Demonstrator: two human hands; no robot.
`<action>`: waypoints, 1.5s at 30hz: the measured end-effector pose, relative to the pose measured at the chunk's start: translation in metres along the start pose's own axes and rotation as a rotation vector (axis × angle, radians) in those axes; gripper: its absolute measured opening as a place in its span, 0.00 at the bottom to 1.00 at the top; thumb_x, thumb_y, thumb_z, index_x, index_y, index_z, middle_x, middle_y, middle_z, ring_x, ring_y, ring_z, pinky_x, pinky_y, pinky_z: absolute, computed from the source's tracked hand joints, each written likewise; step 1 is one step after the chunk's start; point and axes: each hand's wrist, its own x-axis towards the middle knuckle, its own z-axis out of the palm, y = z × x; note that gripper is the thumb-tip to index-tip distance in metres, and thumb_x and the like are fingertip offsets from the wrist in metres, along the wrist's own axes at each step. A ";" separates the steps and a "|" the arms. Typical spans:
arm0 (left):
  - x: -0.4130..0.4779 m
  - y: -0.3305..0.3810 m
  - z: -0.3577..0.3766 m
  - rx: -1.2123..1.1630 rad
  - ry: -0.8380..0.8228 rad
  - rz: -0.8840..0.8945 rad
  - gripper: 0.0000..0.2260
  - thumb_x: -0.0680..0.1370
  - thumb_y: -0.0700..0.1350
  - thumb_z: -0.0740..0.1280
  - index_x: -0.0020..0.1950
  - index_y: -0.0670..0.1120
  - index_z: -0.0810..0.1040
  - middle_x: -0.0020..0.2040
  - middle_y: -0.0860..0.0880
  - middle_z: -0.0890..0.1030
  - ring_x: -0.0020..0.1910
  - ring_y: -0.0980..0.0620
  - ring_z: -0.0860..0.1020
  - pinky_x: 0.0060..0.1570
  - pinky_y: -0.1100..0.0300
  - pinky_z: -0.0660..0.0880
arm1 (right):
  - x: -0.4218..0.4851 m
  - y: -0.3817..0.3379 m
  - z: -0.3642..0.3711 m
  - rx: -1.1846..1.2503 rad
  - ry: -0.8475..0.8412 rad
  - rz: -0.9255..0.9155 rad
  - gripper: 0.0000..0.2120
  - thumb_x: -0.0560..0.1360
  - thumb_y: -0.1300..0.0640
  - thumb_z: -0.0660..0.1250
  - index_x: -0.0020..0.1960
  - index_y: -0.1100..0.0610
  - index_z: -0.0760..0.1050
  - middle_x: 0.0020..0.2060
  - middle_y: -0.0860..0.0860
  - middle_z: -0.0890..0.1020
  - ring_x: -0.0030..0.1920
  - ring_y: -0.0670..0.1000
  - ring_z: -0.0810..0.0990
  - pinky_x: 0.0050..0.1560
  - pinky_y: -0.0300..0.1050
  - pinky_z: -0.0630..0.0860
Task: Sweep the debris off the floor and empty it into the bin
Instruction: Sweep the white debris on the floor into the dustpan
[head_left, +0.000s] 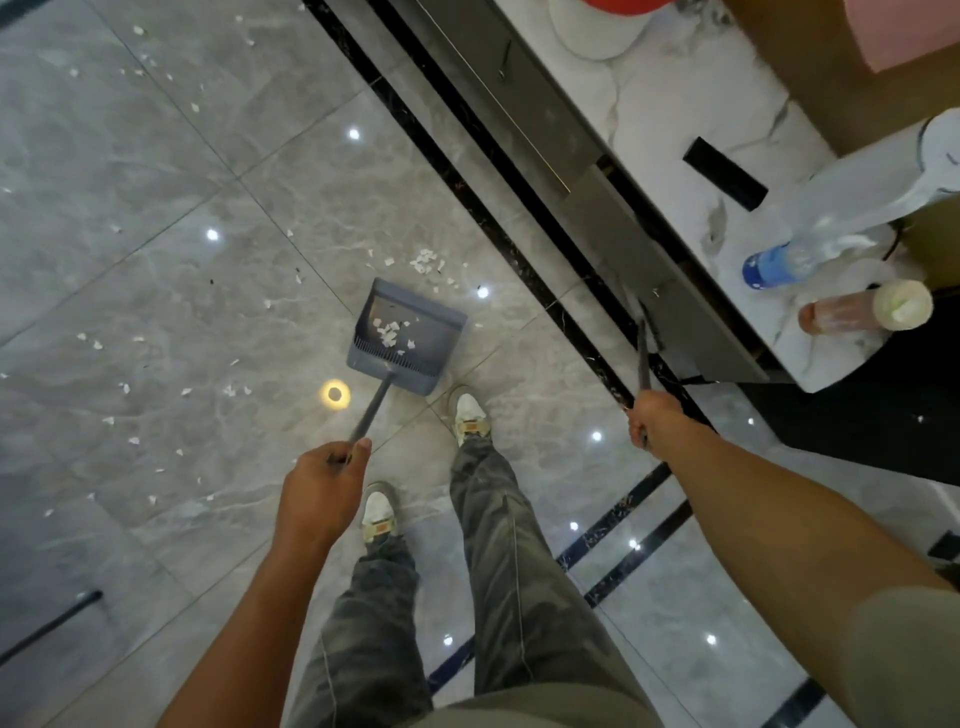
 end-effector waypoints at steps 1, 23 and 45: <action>0.000 0.008 0.007 0.022 0.011 0.008 0.23 0.84 0.57 0.63 0.32 0.46 0.74 0.28 0.49 0.75 0.30 0.48 0.74 0.35 0.56 0.72 | 0.010 0.004 -0.001 0.028 -0.013 0.060 0.14 0.84 0.59 0.56 0.39 0.56 0.68 0.32 0.52 0.69 0.28 0.49 0.67 0.15 0.35 0.67; 0.012 0.066 0.040 0.110 0.122 0.049 0.22 0.85 0.55 0.62 0.34 0.46 0.75 0.29 0.48 0.74 0.30 0.49 0.73 0.33 0.57 0.68 | 0.010 0.029 -0.035 0.053 -0.166 0.080 0.15 0.84 0.58 0.53 0.39 0.57 0.68 0.25 0.52 0.69 0.15 0.47 0.64 0.16 0.34 0.60; -0.020 -0.043 0.009 0.098 0.201 -0.043 0.18 0.84 0.58 0.61 0.45 0.47 0.81 0.33 0.49 0.80 0.33 0.52 0.79 0.33 0.59 0.71 | -0.076 -0.120 0.101 -0.476 -0.304 -0.239 0.17 0.82 0.59 0.56 0.34 0.55 0.66 0.21 0.53 0.69 0.18 0.49 0.64 0.22 0.34 0.60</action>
